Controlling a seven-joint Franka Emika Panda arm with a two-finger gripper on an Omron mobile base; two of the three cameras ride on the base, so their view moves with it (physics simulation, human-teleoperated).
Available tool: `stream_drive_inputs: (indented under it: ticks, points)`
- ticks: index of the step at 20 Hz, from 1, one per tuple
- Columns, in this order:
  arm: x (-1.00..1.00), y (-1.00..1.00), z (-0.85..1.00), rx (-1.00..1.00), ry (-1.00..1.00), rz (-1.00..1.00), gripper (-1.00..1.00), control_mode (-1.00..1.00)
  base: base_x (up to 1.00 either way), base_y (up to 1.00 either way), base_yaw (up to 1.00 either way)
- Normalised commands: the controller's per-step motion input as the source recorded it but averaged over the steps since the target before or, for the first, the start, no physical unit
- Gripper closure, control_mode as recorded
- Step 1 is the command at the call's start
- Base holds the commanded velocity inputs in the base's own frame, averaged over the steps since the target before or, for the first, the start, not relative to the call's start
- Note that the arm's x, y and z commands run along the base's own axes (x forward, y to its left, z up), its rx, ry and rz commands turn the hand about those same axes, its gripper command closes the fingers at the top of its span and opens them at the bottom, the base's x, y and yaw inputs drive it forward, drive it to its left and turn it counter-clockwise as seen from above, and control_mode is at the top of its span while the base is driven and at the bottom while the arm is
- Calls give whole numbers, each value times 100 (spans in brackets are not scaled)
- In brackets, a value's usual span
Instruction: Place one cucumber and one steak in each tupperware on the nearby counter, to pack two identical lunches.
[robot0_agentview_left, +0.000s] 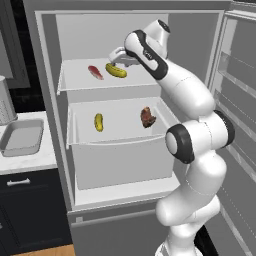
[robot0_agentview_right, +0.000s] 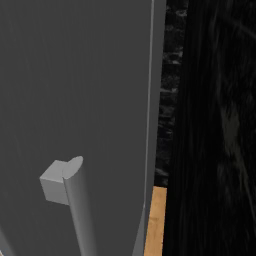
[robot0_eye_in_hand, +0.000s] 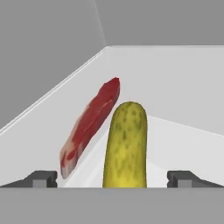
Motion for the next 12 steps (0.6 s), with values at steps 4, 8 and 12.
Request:
stream_drive_inputs:
  ticks: [4,8,12]
  points:
    - [0,11,0,-3,0,0,-100,-100,0,0,0]
    - [0,0,-2,0,0,0,-100,-100,0,0,0]
    - [0,0,0,0,0,0,-100,-100,0,0,0]
